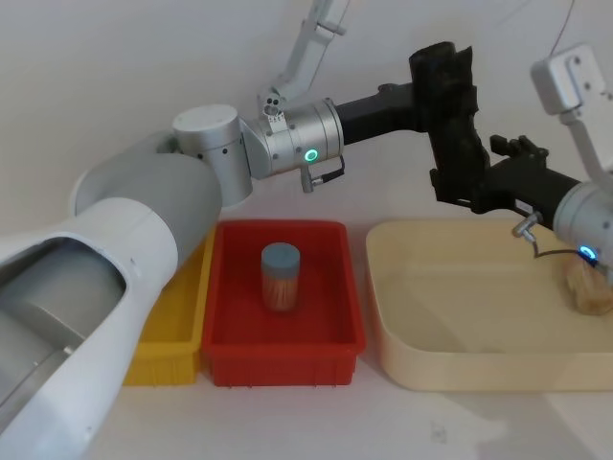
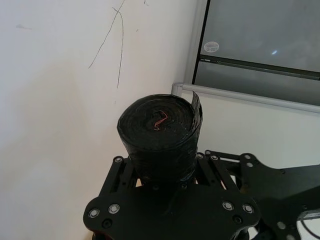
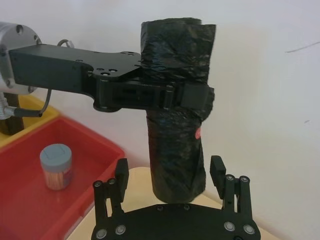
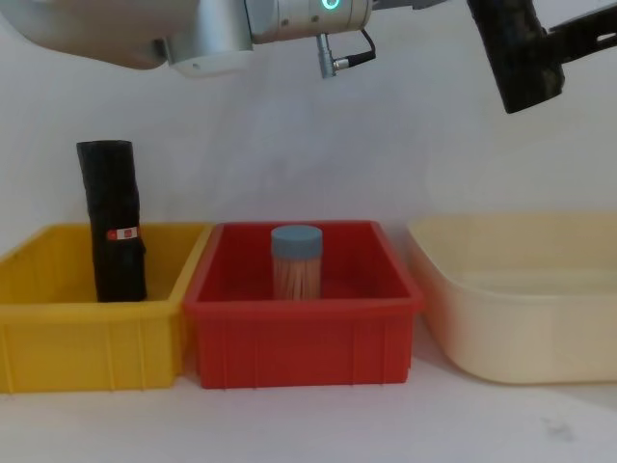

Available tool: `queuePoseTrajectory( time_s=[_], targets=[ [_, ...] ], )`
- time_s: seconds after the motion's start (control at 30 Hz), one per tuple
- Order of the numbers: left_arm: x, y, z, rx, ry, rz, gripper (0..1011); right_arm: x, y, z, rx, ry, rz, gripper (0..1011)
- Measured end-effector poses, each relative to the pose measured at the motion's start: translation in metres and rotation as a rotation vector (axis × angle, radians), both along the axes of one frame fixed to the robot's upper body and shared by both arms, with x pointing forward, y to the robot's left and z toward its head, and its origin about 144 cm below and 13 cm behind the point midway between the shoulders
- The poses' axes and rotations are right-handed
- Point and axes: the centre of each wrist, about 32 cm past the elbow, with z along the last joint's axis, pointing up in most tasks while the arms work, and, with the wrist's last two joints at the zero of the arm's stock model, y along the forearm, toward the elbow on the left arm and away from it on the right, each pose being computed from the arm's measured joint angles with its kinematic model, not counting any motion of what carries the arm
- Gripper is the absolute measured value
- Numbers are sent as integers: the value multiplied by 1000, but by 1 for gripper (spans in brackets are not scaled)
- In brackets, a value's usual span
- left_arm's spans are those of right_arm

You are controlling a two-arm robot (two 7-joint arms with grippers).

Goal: Pick up the garbage bag with the one hand and transfer it to the other hand.

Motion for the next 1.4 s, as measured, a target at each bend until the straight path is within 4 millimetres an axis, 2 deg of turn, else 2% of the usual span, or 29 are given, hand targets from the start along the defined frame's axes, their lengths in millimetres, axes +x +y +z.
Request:
queuePoseTrajectory(
  time_s=[0.47,0.73,0.97,1.03,1.4],
  targets=[
    [0,0,0,0,0,0,437,22,21,2,-28,-14,-29,997],
    [0,0,0,0,0,0,437,29,28,3,-38,-24,-44,840],
    [0,0,0,0,0,0,437,32,31,3,-43,-29,-51,603],
    [0,0,0,0,0,0,437,33,32,4,-44,-30,-52,565],
    [0,0,0,0,0,1,440,35,34,4,-46,-32,-56,565]
  ],
)
